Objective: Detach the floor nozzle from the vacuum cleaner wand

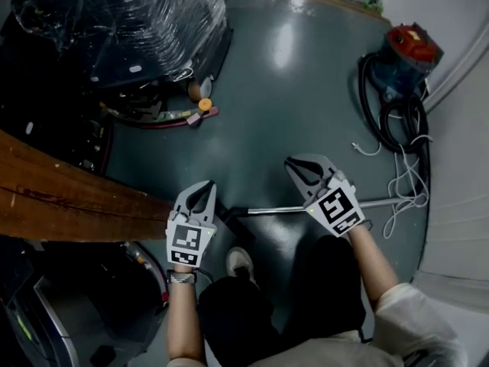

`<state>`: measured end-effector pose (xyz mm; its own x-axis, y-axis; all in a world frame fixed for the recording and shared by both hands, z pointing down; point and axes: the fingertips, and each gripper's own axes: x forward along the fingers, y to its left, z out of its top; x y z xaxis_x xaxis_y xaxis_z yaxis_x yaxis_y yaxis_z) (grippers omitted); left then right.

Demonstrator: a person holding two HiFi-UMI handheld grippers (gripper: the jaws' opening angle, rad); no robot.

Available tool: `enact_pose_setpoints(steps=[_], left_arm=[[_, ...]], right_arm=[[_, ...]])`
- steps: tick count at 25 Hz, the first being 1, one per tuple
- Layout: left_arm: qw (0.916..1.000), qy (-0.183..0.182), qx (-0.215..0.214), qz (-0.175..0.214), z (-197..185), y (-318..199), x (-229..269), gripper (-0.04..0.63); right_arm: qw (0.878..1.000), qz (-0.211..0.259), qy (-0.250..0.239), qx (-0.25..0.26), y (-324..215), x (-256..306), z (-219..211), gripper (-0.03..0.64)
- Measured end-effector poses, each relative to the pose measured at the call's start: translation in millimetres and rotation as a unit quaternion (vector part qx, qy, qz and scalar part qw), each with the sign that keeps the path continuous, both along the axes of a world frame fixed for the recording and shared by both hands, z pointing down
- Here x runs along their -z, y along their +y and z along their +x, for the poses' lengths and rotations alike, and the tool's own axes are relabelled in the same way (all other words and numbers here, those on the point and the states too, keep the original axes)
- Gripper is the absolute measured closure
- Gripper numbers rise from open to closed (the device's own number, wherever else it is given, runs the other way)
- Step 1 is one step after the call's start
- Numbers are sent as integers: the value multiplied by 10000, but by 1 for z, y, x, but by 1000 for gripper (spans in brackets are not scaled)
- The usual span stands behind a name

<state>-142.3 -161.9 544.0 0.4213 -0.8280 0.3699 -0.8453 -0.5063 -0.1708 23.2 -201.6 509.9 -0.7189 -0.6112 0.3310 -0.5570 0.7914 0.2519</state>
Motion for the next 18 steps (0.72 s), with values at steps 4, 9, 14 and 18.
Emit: enact_pose_setpoints(steps=[4,9,14,18], left_arm=[[9999,71,-29,-115,8,4,-21,595],[9990,392,-25,-235,6,-2,-46,595],[9988,314,-112,-364,3,-6,-84,595],[9985,149,-244,-471,2,-4,-114,595]], right_arm=[[9997,-246,34,85,3,-32,-2,583],[9985,-399,-102,363,7,-59,-16,583],[9969,-518,15,598,10,-93,-28,583],[9957,-690,-110,613,7,-116,-32,583]])
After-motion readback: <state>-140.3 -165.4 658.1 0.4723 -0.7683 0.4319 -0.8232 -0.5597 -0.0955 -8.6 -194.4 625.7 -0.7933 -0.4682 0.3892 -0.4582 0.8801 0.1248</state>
